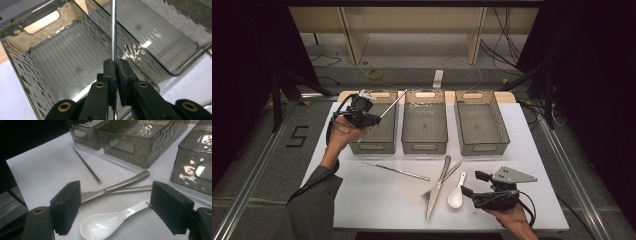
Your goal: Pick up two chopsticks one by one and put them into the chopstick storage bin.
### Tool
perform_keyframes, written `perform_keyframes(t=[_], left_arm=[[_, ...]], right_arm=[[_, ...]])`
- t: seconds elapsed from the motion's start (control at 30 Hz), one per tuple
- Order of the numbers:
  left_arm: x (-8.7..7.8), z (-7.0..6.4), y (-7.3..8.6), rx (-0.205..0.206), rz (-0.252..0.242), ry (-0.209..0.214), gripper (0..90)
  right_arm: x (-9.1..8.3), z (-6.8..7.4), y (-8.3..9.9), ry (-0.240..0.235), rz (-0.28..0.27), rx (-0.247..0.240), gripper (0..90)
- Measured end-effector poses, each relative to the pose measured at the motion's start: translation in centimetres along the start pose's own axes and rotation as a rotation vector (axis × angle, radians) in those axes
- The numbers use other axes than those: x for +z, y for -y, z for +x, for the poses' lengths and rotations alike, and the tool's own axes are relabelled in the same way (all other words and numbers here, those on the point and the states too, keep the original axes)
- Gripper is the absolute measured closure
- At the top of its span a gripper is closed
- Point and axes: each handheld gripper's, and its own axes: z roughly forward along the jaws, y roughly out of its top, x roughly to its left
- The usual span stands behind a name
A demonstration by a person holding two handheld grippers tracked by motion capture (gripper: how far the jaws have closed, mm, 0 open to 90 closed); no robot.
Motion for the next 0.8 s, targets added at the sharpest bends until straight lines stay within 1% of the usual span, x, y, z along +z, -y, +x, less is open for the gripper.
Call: perform_keyframes(t=[0.03, 0.1, 0.23, 0.33, 0.5, 0.6, 0.73, 0.8], left_arm=[[0.0, 0.0, -0.1, -0.01, -0.009, -0.003, 85.6], [0.1, 0.3, -0.3, -0.013, -0.007, -0.01, 85.5], [0.6, 1.1, -0.5, -0.035, -0.017, -0.032, 85.5], [1.0, 1.6, -0.5, -0.039, -0.006, -0.049, 85.5], [1.8, 2.5, -0.2, -0.06, 0.008, -0.071, 85.5], [1.9, 2.9, 0.1, -0.071, 0.013, -0.074, 85.5], [2.1, 3.5, 0.4, -0.097, 0.005, -0.079, 85.5], [2.2, 3.6, 0.5, -0.1, 0.012, -0.084, 85.5]], right_arm=[[0.0, 0.0, 0.0, 0.0, -0.001, 0.001, 25.8], [0.0, 0.0, 0.0, 0.0, 0.001, 0.002, 25.8], [0.0, 0.0, 0.0, -0.002, -0.002, 0.001, 25.8], [0.0, 0.0, 0.0, -0.003, 0.002, -0.002, 25.8], [0.0, 0.0, 0.0, -0.004, 0.001, 0.0, 25.8], [0.0, 0.0, 0.0, -0.006, -0.001, 0.002, 25.8], [0.0, 0.0, 0.0, -0.007, 0.001, 0.001, 25.8], [0.1, 0.0, 0.0, -0.006, 0.001, 0.0, 25.8]])
